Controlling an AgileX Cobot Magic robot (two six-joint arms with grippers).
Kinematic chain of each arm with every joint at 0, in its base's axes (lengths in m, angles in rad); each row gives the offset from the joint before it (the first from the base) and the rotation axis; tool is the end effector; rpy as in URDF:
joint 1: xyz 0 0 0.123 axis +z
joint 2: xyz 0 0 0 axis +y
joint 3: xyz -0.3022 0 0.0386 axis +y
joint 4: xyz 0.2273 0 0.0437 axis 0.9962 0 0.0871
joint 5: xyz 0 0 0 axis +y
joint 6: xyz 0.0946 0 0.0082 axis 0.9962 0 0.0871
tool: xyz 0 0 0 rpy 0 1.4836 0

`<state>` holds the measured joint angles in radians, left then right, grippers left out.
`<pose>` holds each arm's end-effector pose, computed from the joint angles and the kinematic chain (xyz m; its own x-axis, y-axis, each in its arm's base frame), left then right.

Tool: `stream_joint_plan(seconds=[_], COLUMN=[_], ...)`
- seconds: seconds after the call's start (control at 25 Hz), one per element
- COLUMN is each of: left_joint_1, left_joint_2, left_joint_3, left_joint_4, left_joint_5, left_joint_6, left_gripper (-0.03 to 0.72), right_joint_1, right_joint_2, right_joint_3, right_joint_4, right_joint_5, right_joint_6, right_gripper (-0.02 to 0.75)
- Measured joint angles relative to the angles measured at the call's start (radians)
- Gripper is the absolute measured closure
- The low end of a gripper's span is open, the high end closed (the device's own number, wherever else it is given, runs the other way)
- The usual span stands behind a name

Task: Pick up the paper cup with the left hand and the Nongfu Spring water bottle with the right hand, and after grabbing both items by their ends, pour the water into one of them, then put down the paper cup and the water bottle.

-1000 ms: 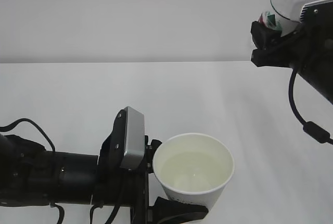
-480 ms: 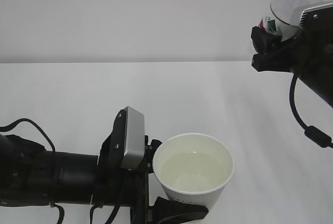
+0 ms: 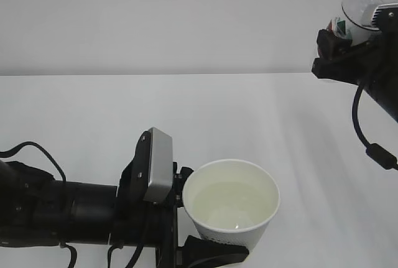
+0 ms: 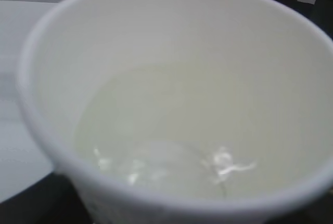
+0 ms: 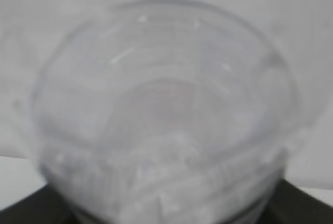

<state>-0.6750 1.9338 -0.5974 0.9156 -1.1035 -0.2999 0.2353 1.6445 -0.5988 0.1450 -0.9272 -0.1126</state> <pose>0.1932 -0.2407 0.1565 -0.0565 0.2518 -0.9661 0.9958 0.0837 -0.0364 0.3009 0.0608 0.2433 -0.0323 -0.0335 -0.9989 -0.1201 0.9923 -0.0294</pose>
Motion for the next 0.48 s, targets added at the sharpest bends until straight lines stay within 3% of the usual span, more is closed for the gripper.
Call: stream_joint_plan(seconds=[0.16,0.48], left_joint_1=[0.000,0.000], left_joint_2=[0.000,0.000], left_joint_3=[0.000,0.000], left_joint_4=[0.000,0.000], left_joint_5=[0.000,0.000], left_joint_6=[0.000,0.000], left_gripper=[0.126,0.125], right_joint_1=[-0.010,-0.034], right_joint_2=[0.000,0.000], right_joint_3=[0.000,0.000], right_joint_4=[0.008,0.012], right_joint_5=[0.013,0.022], right_joint_6=[-0.013,-0.020], right_gripper=[0.342,0.352])
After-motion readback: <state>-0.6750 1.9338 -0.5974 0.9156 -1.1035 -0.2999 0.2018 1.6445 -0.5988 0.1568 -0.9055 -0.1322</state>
